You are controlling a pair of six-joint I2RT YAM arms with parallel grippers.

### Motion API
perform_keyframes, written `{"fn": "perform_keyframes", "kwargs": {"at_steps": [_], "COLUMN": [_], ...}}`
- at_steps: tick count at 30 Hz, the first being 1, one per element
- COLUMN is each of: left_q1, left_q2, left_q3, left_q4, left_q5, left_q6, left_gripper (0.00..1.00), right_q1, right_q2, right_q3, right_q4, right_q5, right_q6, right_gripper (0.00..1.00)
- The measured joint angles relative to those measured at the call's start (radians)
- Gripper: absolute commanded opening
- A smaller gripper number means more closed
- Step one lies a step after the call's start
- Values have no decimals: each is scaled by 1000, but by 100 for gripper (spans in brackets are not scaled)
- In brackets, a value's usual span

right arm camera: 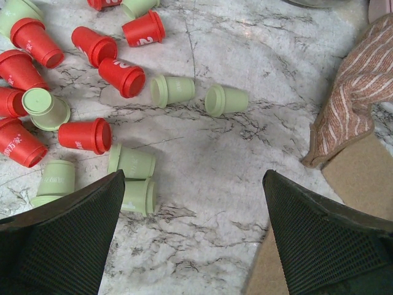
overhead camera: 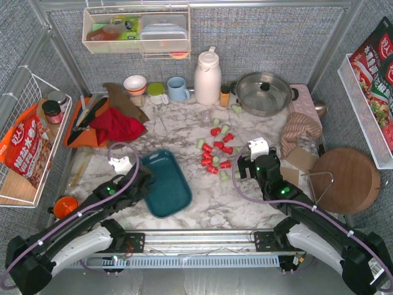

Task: Mix the coffee capsules in the storage basket

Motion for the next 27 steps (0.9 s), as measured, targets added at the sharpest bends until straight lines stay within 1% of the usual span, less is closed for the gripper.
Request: {"fn": "perform_keyframes", "kwargs": {"at_steps": [4,7,9,11,15,20,25,27], "left_q1": [0,8,25,51,132,268,421,466], "left_q2": [-32,-7,53,154,346,548,738,818], "left_q3": [66,136,197,276,398,531,681,755], "left_q4": [103,194,251,300,344,383,403,388], "left_q5": [-4,-5,3,26,138,291,422,464], "left_q6": [229,419,535,652,834,967,1033,1047], "left_gripper": [0,0,0,0,0,0,0,0], "right_q1": [0,0,0,0,0,0,0,0], "right_q2": [2,2,2,2,2,-9,-3,7], "right_q3": [0,0,0,0,2,2,2,2], "right_q4": [0,0,0,0,-1,-2,0,-1], "right_q5": [0,0,0,0,6,23,34,38], "right_q6": [0,0,0,0,0,-5,-8,-11], "right_gripper": [99,99,99,99,99,99,99,99]}}
